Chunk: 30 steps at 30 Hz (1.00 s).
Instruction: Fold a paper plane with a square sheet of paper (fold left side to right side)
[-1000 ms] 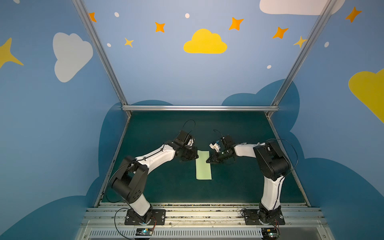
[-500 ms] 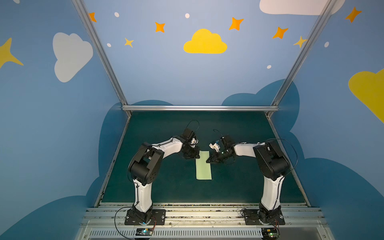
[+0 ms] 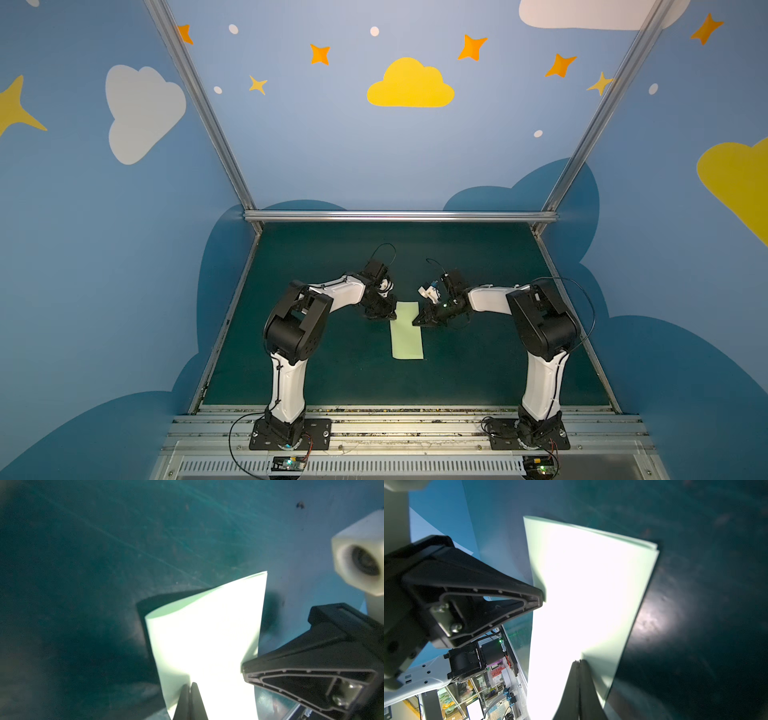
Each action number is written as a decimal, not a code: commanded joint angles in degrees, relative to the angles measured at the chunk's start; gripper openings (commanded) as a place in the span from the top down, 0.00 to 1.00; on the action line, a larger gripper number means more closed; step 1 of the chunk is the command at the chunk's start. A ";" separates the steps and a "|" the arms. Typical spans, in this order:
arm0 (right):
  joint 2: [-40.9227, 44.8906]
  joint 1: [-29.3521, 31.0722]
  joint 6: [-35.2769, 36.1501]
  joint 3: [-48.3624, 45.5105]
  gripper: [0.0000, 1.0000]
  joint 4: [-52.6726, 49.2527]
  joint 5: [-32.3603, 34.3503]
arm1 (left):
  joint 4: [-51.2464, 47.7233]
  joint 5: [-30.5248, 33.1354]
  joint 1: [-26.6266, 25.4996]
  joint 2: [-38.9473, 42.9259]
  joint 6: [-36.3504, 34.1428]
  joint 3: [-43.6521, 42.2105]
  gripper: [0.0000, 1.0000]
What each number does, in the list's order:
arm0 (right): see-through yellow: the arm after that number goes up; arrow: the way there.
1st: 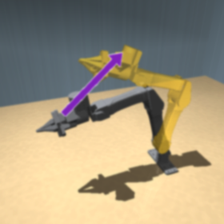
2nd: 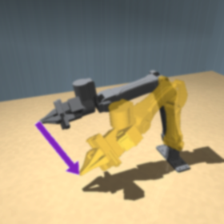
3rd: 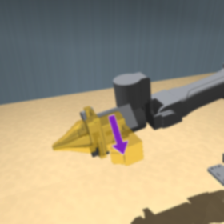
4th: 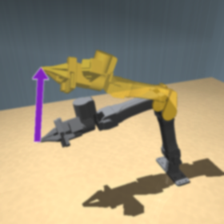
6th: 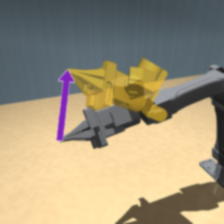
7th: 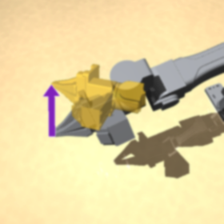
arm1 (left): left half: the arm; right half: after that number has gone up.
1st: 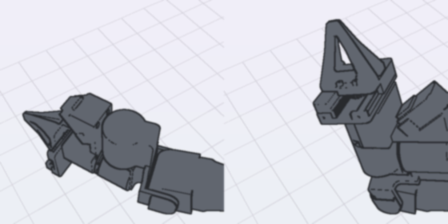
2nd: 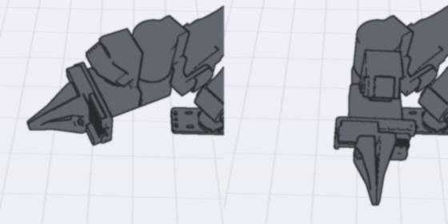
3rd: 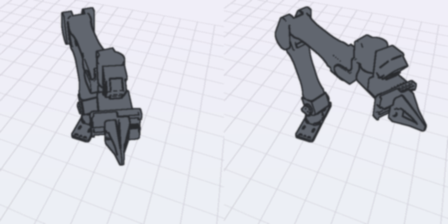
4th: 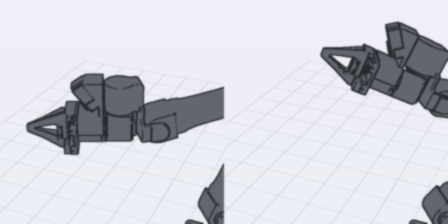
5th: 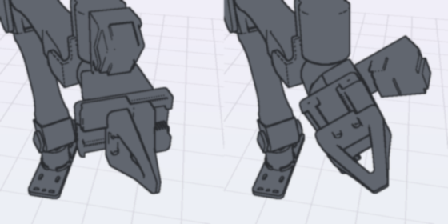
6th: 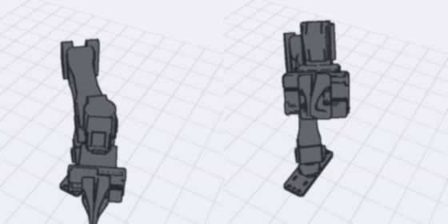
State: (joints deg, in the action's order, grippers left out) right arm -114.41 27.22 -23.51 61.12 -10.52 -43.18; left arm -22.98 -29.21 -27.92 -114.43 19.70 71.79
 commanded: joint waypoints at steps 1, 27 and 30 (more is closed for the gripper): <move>-4.75 -1.06 0.57 -2.25 1.00 -5.32 14.53 | -0.92 1.66 0.15 -2.01 -0.68 -0.16 0.96; 10.47 9.73 -16.13 -0.75 1.00 2.35 10.94 | -0.14 1.77 0.06 -1.66 0.06 -2.27 0.96; 8.85 12.13 -19.60 -0.95 1.00 6.63 10.97 | -0.14 1.62 0.02 -1.56 0.10 -2.32 0.96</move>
State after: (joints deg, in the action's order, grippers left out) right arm -104.60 38.00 -37.76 60.90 -9.26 -33.17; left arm -22.31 -29.74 -27.75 -114.43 19.94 71.33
